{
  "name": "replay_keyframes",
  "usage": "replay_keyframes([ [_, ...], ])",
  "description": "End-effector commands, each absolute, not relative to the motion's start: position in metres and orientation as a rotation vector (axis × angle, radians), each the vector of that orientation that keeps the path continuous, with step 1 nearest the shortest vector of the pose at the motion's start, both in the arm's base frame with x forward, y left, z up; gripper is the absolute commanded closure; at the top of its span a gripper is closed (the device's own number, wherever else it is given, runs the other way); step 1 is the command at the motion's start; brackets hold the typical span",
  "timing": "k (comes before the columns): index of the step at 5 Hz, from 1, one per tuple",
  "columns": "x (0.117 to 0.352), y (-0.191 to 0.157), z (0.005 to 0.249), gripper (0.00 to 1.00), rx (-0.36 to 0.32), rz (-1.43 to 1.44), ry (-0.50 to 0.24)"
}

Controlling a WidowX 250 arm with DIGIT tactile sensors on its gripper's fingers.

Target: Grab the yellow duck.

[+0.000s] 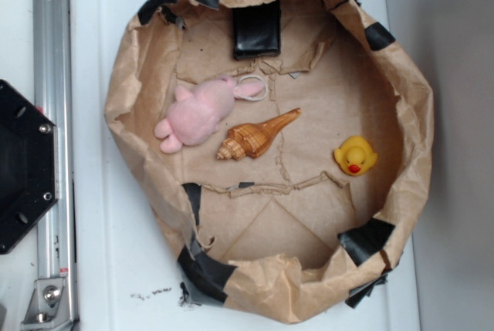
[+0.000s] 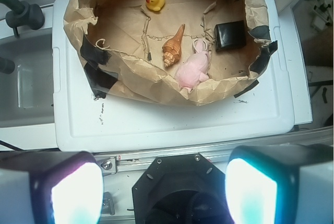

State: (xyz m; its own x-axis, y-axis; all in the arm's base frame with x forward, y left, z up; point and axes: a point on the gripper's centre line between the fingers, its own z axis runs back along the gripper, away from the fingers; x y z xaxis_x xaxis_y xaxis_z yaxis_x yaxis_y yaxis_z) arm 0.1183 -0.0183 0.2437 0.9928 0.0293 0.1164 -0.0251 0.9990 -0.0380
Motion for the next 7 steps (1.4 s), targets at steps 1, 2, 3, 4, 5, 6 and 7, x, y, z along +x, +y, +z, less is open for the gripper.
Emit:
replay_keyframes([
  [1,0.118,-0.018,0.244,0.00,-0.036,0.027,-0.117],
  [2,0.147,-0.006,0.228,0.00,-0.008,0.107,-0.226],
  [3,0.186,-0.004,0.211,0.00,0.022,0.093,-0.321],
  [4,0.226,-0.001,0.180,0.00,0.002,0.080,-0.303],
  [5,0.226,-0.001,0.180,0.00,0.002,0.080,-0.303],
  [6,0.226,-0.001,0.180,0.00,0.002,0.080,-0.303],
  [7,0.226,-0.001,0.180,0.00,0.002,0.080,-0.303],
])
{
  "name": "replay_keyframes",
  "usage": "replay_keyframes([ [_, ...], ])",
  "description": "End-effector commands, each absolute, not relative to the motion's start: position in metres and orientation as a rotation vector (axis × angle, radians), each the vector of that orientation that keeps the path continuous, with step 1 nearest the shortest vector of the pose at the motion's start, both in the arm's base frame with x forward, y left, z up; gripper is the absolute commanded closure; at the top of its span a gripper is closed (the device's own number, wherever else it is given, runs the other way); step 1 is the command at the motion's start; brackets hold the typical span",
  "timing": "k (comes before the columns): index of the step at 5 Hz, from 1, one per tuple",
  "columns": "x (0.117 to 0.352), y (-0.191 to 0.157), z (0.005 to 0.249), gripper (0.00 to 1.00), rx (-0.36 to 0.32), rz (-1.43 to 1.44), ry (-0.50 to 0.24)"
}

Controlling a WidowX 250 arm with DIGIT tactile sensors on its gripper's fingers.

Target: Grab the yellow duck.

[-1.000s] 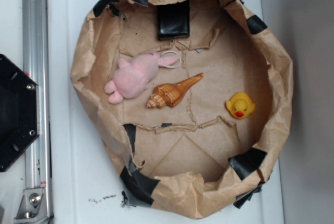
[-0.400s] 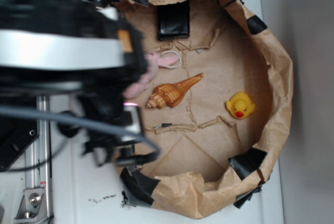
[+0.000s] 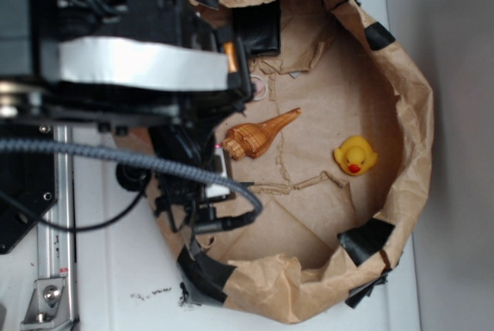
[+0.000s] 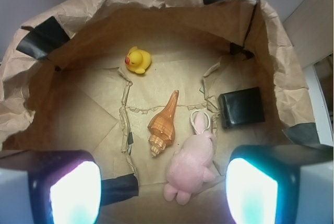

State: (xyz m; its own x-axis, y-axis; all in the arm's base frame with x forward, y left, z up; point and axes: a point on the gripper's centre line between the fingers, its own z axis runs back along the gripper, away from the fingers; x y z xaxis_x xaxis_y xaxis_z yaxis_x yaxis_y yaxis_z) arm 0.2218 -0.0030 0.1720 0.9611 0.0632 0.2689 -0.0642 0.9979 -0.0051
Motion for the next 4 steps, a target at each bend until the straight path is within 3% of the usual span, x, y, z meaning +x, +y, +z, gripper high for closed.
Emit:
replay_keyframes([
  [1,0.226,-0.001,0.180,0.00,0.002,0.080,-0.303],
  [2,0.266,0.012,0.141,0.00,0.027,0.155,-0.281],
  [3,0.296,0.017,0.120,0.00,0.082,0.228,-0.217],
  [4,0.312,0.008,0.106,0.00,0.079,0.149,-0.281],
])
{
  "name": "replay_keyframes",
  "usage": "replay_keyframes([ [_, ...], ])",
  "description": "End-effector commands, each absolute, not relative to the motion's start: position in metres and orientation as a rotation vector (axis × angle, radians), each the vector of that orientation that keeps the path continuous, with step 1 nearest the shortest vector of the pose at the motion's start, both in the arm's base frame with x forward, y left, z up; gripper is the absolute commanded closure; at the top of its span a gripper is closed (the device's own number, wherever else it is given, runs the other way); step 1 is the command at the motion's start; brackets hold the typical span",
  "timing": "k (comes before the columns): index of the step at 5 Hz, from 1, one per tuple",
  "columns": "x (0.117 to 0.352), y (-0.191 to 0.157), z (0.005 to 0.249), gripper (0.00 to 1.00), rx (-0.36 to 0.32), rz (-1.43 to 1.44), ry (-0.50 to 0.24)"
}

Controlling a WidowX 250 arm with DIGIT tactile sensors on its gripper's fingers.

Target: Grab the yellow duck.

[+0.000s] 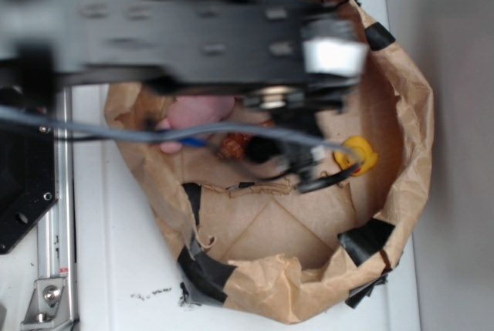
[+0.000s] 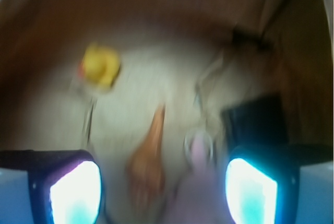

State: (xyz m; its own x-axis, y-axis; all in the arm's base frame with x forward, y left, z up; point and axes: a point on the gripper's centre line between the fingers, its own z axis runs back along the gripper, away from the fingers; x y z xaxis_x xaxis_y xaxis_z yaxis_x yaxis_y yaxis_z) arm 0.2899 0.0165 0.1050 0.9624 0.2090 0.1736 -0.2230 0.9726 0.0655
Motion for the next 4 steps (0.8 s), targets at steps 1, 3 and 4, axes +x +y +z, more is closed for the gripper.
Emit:
replay_keyframes([
  [1,0.319,0.006,0.103,0.00,0.019,0.137,-0.346],
  [3,0.331,0.000,0.078,0.00,0.055,0.152,-0.382],
  [4,0.338,-0.002,0.067,0.00,0.087,0.170,-0.388],
])
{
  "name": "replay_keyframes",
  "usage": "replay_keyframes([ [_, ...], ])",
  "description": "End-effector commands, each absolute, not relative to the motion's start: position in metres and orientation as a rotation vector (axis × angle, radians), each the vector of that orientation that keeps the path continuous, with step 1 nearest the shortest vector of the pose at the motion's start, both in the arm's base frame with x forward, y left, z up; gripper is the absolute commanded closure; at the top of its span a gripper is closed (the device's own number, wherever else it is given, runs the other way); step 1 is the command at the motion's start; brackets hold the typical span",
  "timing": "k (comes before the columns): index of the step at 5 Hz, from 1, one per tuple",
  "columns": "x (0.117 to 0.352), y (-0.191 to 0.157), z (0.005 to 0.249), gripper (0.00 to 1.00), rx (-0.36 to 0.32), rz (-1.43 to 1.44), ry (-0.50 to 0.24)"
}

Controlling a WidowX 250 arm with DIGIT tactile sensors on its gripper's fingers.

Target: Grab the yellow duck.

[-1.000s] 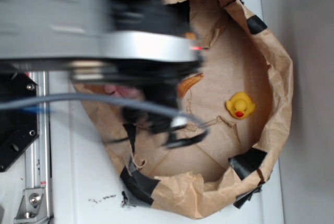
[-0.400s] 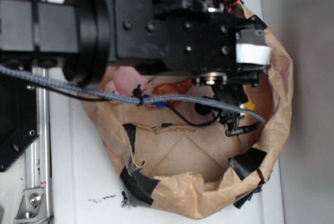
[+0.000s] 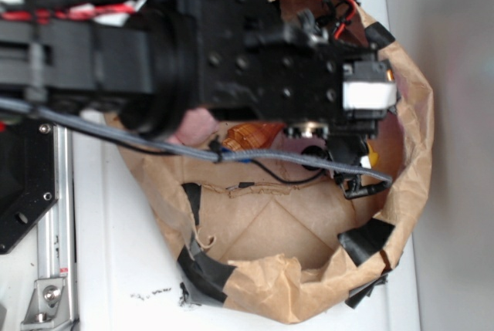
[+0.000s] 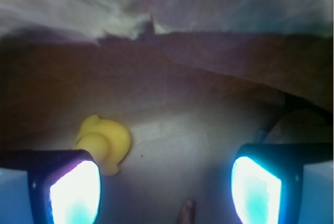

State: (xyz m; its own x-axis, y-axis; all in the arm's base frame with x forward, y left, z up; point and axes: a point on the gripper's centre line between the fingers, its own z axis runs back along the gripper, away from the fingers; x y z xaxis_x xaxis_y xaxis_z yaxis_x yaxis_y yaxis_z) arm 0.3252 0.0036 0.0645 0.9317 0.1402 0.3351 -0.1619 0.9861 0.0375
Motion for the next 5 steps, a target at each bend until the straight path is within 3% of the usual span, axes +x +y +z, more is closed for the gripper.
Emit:
replay_keyframes([
  [1,0.344,-0.005,0.063,0.00,0.092,0.194,-0.406],
  [3,0.354,-0.010,0.060,0.00,0.088,0.181,-0.429],
  [5,0.356,-0.032,0.035,0.00,0.063,0.099,-0.361],
])
